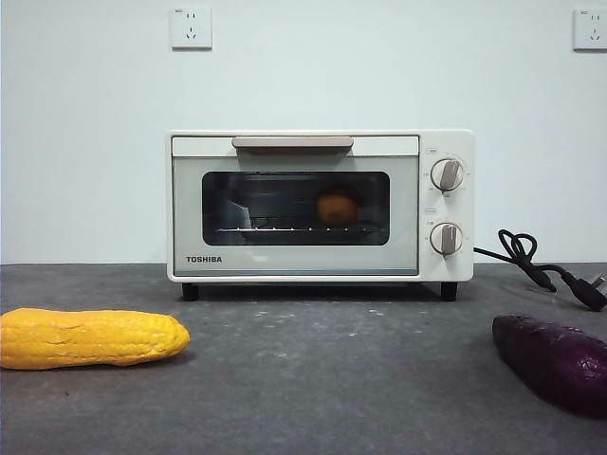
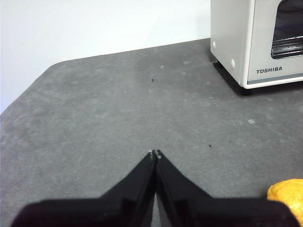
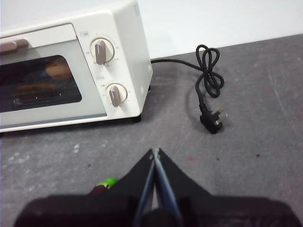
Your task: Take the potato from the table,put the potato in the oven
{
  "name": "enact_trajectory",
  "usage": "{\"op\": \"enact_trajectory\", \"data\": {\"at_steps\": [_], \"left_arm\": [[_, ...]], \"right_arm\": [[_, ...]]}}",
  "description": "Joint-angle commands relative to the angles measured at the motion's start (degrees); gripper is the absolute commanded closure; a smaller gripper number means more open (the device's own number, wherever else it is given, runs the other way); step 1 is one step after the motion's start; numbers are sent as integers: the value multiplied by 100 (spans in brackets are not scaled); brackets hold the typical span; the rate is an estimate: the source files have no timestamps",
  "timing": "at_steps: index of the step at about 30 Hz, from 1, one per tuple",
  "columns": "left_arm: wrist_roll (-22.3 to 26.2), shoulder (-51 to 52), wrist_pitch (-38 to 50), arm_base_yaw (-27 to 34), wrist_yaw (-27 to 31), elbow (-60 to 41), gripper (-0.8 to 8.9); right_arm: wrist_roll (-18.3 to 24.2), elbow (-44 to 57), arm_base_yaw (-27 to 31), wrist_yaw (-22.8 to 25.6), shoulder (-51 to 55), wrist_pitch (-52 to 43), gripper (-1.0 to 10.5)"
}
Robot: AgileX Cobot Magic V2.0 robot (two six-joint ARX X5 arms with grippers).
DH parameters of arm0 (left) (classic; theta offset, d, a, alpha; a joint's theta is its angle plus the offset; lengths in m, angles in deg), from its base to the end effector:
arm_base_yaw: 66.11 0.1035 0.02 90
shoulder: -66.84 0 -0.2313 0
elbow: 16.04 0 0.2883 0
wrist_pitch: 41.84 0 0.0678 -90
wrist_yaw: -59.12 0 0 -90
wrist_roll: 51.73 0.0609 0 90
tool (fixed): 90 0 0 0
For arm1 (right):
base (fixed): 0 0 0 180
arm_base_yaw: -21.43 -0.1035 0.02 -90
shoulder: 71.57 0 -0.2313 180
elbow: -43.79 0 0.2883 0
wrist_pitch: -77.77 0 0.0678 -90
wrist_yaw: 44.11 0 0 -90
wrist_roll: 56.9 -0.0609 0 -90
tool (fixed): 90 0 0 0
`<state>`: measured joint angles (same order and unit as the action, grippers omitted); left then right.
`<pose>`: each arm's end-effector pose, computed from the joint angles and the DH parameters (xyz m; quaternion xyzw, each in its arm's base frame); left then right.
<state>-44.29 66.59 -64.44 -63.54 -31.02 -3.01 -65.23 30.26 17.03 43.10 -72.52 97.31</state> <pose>0.1965 0.0087 0.1463 0.0626 0.0868 0.0155 0.9941 0.1970 0.0181 0.1545 0.0715 0.0651 0.0580 0.9936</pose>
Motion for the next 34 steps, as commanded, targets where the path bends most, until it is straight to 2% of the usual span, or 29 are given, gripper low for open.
{"op": "enact_trajectory", "data": {"at_steps": [1, 4, 8, 34], "left_arm": [[-37, 13, 20, 13, 11, -85, 817], [-39, 13, 22, 13, 11, -85, 817], [-39, 13, 22, 13, 11, -85, 817], [-39, 13, 22, 13, 9, -85, 817]], "right_arm": [[-77, 122, 11, 24, 90, 293, 946], [-114, 120, 11, 4, 90, 289, 946], [-619, 118, 13, 9, 90, 280, 946], [-616, 114, 11, 15, 20, 280, 946]]}}
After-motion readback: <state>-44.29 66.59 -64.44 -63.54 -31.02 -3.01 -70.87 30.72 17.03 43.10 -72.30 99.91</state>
